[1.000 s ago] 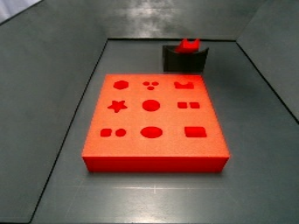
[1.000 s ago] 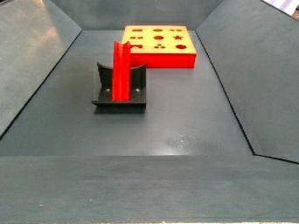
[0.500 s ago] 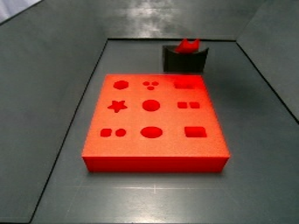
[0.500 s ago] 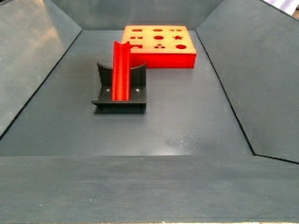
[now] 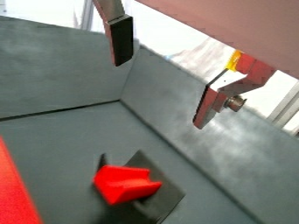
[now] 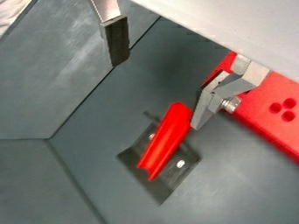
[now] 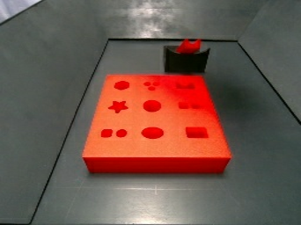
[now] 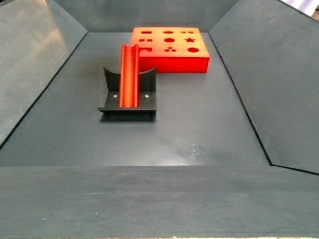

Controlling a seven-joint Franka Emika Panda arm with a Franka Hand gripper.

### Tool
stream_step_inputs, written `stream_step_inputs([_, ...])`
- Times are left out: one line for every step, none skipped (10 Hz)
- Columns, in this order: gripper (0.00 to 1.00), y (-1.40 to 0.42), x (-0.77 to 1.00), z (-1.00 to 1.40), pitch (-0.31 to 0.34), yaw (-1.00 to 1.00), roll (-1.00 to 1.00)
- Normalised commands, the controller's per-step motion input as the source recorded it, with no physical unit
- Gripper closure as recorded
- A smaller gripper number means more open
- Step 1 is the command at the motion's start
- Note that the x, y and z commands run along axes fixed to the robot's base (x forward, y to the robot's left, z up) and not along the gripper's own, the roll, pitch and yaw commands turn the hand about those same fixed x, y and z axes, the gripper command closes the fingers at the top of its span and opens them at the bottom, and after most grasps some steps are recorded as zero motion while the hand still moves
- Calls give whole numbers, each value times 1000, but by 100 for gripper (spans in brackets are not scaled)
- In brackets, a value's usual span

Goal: Pick up the arch object. Move up. Place the arch object on the fixture. Regrasp the arch object. Move to above the board. Insert the arch object.
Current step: Regrasp the arch object.

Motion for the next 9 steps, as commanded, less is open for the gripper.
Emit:
stream_step_inputs([0, -40, 95, -2, 127, 60, 1000])
stream_step_inputs([0, -45, 101, -1, 155, 77, 1000])
stream_step_inputs([0, -45, 108, -7, 190, 104, 1000])
stream_step_inputs([0, -50, 111, -7, 227, 156, 977])
stream_step_inputs([0, -52, 112, -9, 214, 178, 789])
stream_step_inputs([0, -53, 113, -7, 191, 204, 605])
stream_step_inputs([0, -51, 111, -7, 154, 227, 369])
stream_step_inputs([0, -40, 102, 1, 120, 235, 254])
stream_step_inputs([0, -41, 93, -2, 78, 235, 199])
